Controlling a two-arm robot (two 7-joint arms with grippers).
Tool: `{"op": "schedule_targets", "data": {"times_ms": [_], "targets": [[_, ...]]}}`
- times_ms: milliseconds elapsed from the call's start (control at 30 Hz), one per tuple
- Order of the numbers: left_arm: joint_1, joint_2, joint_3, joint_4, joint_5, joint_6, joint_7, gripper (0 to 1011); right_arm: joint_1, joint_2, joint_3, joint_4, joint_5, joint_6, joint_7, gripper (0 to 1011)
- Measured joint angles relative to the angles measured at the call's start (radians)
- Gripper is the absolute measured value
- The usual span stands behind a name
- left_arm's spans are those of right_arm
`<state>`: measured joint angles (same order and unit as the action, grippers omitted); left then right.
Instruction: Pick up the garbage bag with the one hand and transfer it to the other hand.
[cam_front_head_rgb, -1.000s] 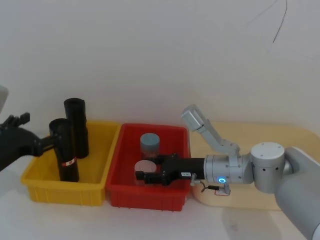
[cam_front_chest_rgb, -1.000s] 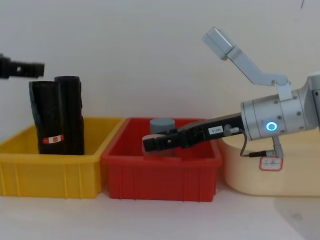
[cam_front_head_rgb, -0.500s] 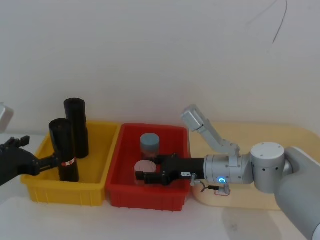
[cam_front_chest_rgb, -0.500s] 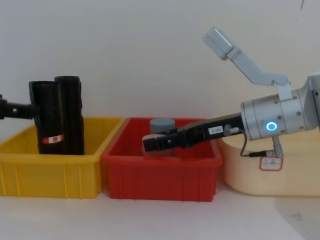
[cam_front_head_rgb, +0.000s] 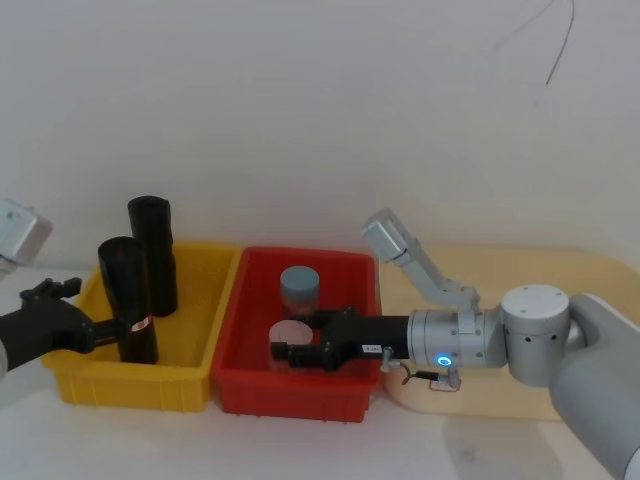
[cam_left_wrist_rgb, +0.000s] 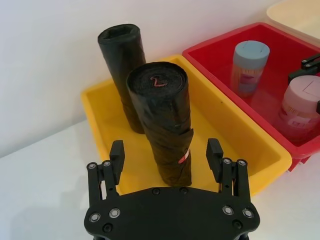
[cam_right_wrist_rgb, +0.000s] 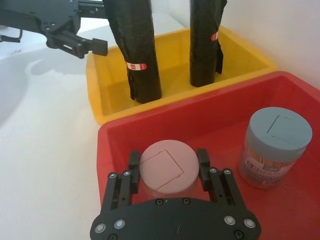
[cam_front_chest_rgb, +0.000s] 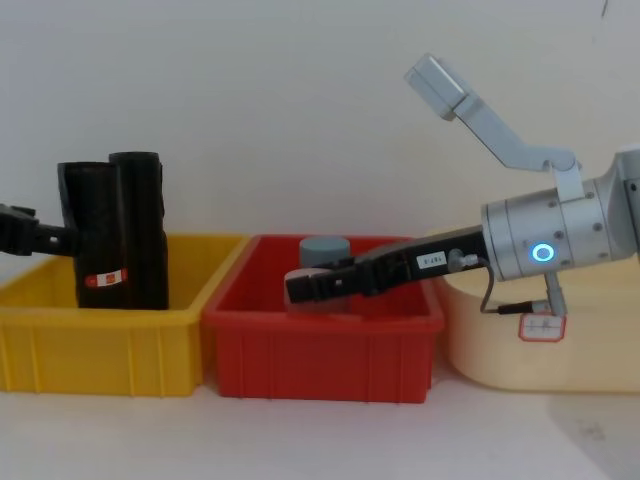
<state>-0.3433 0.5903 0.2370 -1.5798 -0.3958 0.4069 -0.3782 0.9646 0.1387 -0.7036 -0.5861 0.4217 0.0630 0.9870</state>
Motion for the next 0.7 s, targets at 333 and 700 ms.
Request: {"op": "schedule_targets", "data": {"times_ms": [333, 700], "targets": [[-0.059, -0.009, 0.035, 0.071, 0.013, 0.008, -0.019, 1001, 0.000, 0.000, 0.000, 0.000, 0.000, 0.000, 0.000, 650], [-0.109, -0.022, 0.061, 0.145, 0.026, 0.025, -0.033, 1001, 0.000, 0.000, 0.000, 0.000, 0.000, 0.000, 0.000, 650]]}}
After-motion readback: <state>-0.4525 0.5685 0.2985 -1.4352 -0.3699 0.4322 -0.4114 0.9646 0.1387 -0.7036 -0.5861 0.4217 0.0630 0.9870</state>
